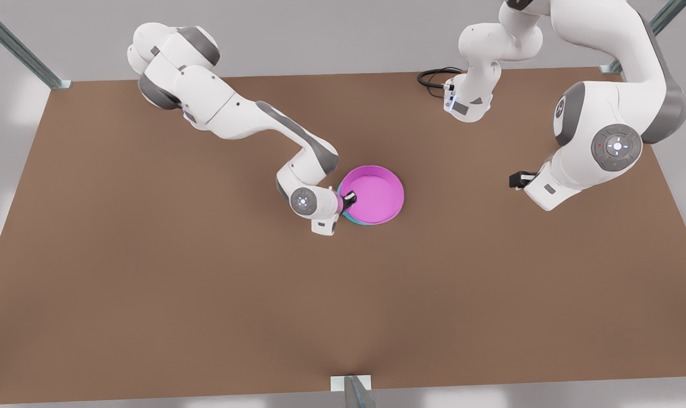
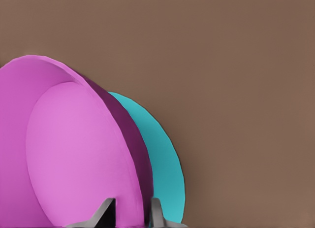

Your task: Flip the blue plate over with the left arm, and stack the pink plate on top of the blue plate with the right arm

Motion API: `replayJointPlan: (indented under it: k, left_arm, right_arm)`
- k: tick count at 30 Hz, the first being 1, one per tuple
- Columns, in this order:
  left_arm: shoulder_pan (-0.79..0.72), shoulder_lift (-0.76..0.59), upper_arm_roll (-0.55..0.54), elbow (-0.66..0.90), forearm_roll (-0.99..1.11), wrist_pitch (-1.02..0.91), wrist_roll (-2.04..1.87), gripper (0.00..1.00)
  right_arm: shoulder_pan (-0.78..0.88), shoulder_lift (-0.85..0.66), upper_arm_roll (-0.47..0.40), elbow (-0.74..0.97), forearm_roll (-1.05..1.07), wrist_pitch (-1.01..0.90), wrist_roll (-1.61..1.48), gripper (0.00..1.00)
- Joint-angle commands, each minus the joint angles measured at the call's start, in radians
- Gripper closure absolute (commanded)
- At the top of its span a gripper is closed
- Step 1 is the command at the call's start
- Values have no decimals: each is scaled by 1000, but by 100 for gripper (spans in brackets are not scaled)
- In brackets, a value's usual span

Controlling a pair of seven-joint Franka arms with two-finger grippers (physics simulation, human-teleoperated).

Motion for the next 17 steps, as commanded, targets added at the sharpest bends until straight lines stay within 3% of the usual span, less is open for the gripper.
replayJointPlan:
  k: [1, 5, 8, 10, 11, 12, 13, 14, 17]
  left_arm:
    - [0, 0, 0, 0, 0, 0, 0, 0]
    - [-2, 0, 0, 0, 0, -2, 0, 0]
    - [-2, -2, 0, 0, 0, -2, 0, 0]
    - [-2, -2, -2, 2, 0, -3, 0, 0]
    - [-2, -2, -2, 2, 0, -3, 0, 0]
    - [-2, -2, -2, 2, 0, -3, -2, 0]
    - [-2, -3, -2, 2, 0, -3, -2, 0]
    - [-2, -3, -2, 2, 0, -3, -2, 0]
    - [-2, -3, -2, 2, 0, -3, -2, 0]
  right_arm:
    - [0, 0, 0, 0, 1, 1, -1, 0]
    - [-3, -11, 0, 5, 1, -21, 1, 0]
    - [-173, -185, 6, 187, -51, -471, -1, 0]
    - [-307, -271, 0, 261, -138, -585, -11, 0]
    - [-333, -330, -95, 259, -177, -597, -19, 0]
    - [-310, -373, -245, 262, -175, -607, -50, 0]
    - [-322, -446, -305, 240, -185, -608, -88, 0]
    - [-324, -541, -316, 187, -270, -665, -52, 0]
    - [-327, -552, -331, 195, -214, -738, 28, 0]
